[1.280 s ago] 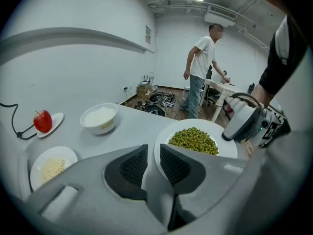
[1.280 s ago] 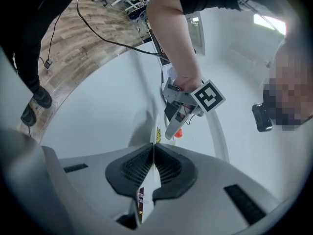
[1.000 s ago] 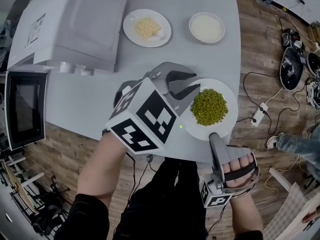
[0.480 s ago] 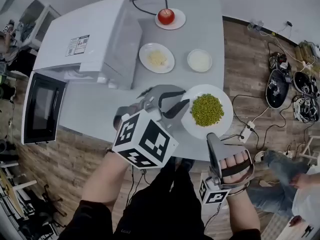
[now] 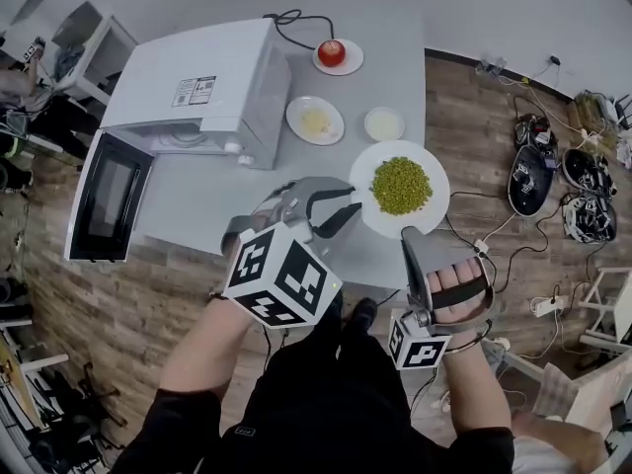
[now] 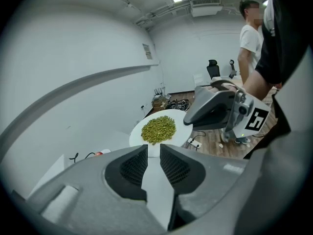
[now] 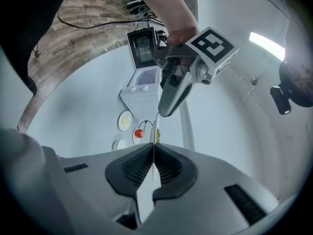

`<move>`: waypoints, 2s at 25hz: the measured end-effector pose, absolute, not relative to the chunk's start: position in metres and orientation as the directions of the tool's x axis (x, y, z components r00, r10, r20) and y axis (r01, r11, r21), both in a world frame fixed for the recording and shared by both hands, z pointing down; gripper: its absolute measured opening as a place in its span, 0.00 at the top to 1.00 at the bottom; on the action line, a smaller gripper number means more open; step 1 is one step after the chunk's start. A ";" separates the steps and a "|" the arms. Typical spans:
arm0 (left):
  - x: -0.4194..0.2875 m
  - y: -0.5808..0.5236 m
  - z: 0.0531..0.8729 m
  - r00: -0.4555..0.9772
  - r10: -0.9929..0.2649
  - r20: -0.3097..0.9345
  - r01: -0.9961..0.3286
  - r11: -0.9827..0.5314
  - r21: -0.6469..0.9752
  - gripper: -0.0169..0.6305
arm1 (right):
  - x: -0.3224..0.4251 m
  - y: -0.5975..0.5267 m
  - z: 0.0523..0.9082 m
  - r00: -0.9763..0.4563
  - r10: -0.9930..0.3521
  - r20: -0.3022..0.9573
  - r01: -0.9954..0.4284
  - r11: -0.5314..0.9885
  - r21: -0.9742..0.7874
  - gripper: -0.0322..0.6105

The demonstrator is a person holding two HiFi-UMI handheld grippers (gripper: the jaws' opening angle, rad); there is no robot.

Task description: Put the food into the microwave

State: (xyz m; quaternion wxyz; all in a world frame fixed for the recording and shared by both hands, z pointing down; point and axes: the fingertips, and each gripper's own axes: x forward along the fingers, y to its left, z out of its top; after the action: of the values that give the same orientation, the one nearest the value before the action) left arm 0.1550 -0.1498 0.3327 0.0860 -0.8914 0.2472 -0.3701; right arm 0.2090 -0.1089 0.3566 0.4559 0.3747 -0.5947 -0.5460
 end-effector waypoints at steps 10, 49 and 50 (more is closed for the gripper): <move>0.155 -0.105 0.291 0.587 -0.549 0.595 -0.405 -0.835 -0.371 0.85 | 0.214 -0.103 0.300 -0.320 -0.944 0.079 0.038 0.071 0.997 0.92; -0.069 -0.076 0.295 0.383 -0.757 0.530 -0.509 -0.651 -0.563 0.85 | 0.004 -0.086 0.230 -0.464 -0.885 -0.034 -0.032 -0.022 0.999 0.91; -0.083 -0.076 0.297 0.382 -0.755 0.533 -0.500 -0.654 -0.567 0.85 | -0.008 -0.087 0.230 -0.458 -0.889 -0.032 -0.031 -0.020 0.999 0.91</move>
State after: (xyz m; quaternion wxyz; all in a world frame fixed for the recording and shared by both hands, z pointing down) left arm -0.0834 -0.0758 0.2971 0.1585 -0.8160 0.3846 -0.4014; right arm -0.0080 -0.0873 0.2302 0.3549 0.3810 -0.6034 -0.6039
